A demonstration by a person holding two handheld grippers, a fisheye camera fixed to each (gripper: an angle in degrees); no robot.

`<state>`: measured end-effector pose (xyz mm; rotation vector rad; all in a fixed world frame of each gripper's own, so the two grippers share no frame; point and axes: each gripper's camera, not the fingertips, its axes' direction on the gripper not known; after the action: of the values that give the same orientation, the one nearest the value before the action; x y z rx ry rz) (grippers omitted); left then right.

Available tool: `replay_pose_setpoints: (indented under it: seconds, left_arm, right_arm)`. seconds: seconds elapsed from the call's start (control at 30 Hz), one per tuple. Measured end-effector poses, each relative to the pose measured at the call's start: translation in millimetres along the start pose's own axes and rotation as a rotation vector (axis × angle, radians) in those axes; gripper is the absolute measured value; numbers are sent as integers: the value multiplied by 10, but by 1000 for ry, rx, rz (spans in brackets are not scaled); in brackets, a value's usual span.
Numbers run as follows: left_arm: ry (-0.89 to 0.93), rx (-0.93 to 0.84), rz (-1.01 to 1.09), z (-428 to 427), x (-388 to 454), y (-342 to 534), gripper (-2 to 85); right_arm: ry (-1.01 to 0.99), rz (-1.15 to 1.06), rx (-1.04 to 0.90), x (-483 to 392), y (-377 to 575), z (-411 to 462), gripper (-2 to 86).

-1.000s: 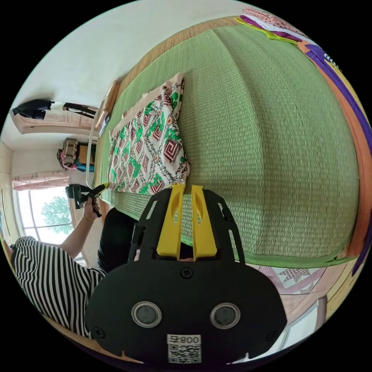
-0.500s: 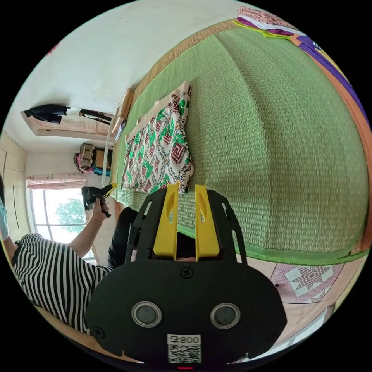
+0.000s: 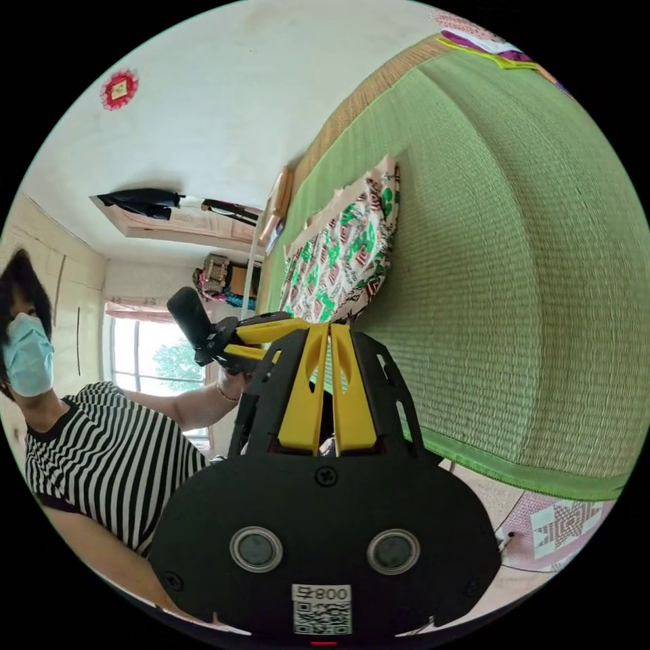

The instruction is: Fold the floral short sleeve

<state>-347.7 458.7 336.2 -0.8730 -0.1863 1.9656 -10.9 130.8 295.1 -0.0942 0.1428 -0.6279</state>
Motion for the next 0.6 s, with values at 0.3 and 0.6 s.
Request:
replay_pose_setpoints:
  seconds: [0.3, 0.6]
  left_arm:
    - [-123, 5, -38, 363, 81, 146, 11]
    - [-79, -2, -32, 432, 192, 380, 6]
  right_arm:
    - [48, -47, 12, 130, -320, -94, 45]
    - [174, 4, 39, 819, -1737, 358, 96]
